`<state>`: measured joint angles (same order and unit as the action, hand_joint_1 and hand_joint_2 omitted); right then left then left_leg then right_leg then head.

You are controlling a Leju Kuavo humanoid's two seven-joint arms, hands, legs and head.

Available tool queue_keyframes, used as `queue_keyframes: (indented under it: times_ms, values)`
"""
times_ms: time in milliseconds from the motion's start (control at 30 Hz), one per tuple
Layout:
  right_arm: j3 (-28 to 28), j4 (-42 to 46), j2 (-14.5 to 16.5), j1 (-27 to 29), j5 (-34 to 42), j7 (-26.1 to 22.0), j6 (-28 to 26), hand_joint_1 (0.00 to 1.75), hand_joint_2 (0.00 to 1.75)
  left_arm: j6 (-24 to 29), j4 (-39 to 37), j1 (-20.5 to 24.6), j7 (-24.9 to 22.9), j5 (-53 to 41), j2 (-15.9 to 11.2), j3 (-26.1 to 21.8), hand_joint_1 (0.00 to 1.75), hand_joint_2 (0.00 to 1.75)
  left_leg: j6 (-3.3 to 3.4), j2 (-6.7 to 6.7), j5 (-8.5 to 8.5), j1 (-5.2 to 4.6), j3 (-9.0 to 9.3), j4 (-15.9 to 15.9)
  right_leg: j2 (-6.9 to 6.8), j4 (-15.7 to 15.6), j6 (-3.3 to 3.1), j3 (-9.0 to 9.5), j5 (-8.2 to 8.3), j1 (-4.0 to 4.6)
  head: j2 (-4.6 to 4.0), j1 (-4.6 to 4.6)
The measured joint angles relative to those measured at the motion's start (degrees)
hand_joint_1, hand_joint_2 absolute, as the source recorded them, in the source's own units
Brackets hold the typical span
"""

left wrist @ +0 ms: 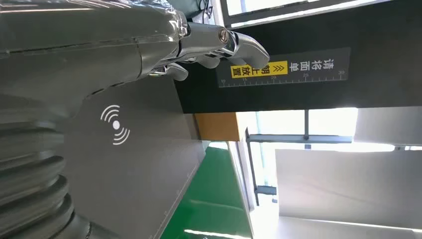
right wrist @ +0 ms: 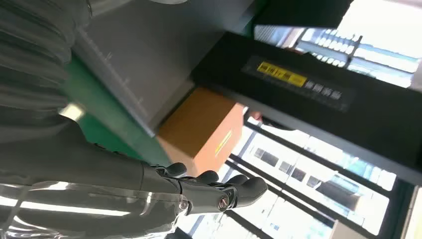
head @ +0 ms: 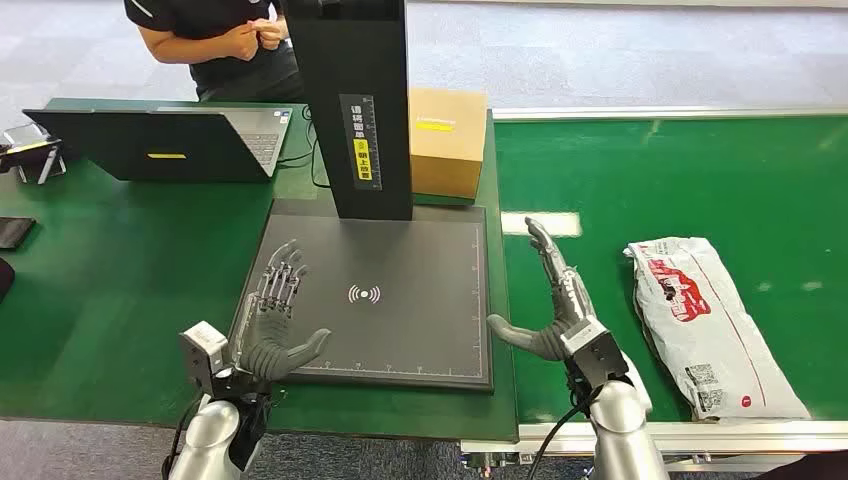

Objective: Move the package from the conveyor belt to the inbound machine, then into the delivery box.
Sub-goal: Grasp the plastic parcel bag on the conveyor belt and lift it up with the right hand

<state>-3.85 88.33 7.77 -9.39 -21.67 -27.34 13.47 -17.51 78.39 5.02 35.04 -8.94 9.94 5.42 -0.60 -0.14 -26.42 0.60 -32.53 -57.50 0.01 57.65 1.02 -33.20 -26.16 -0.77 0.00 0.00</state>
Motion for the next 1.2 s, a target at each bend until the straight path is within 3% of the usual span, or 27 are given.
queue_keyframes:
  times_ms: [167, 467, 767, 967, 1200]
  values:
    - [-4.53, 0.07, -2.34, -0.13, -4.06, 1.7, -0.74, 0.0, 1.75, -0.02, 0.34, -1.05, 0.3, -0.28, -0.05, -0.86, 0.0, 1.75, 0.01, -0.01, -0.01, -0.01, -0.01, -0.01, -0.01, -0.01, 0.0, 0.0, 0.0, 0.0, 0.0, 0.0]
    - [-12.34, -1.95, -7.22, 1.93, -11.78, 3.38, -9.49, 0.0, 1.75, -0.43, 0.38, -2.35, 1.25, -1.47, -0.07, -1.36, 0.0, 1.75, 0.01, -0.01, -0.02, -0.01, -0.01, -0.01, -0.01, -0.02, 0.0, -0.01, 0.0, 0.0, 0.0, 0.0]
    - [-23.05, -7.37, -10.32, 3.12, -8.79, 11.01, -15.22, 0.0, 1.75, 0.4, 0.36, -2.51, 1.49, -2.42, -0.01, -1.55, 0.0, 1.75, 0.02, -0.04, -0.02, -0.01, -0.01, -0.02, -0.02, -0.03, 0.0, -0.01, 0.0, -0.01, 0.0, 0.01]
    - [-28.18, -9.74, -10.77, 5.64, -16.5, 20.97, -21.19, 0.0, 1.75, 1.11, 0.33, -2.44, 0.71, -4.2, 0.04, -1.61, 0.0, 1.75, 0.01, -0.03, -0.04, -0.01, -0.01, -0.01, -0.02, -0.03, 0.0, -0.02, -0.01, 0.0, 0.0, 0.01]
    - [-30.54, -12.3, -10.65, 7.98, -23.44, 30.07, -14.69, 0.0, 1.75, 1.44, -0.2, -1.71, 0.45, -4.93, 0.13, -1.59, 0.0, 1.75, -0.01, 0.0, -0.06, -0.01, 0.02, 0.0, 0.01, -0.03, 0.01, 0.0, 0.0, 0.0, 0.0, 0.01]
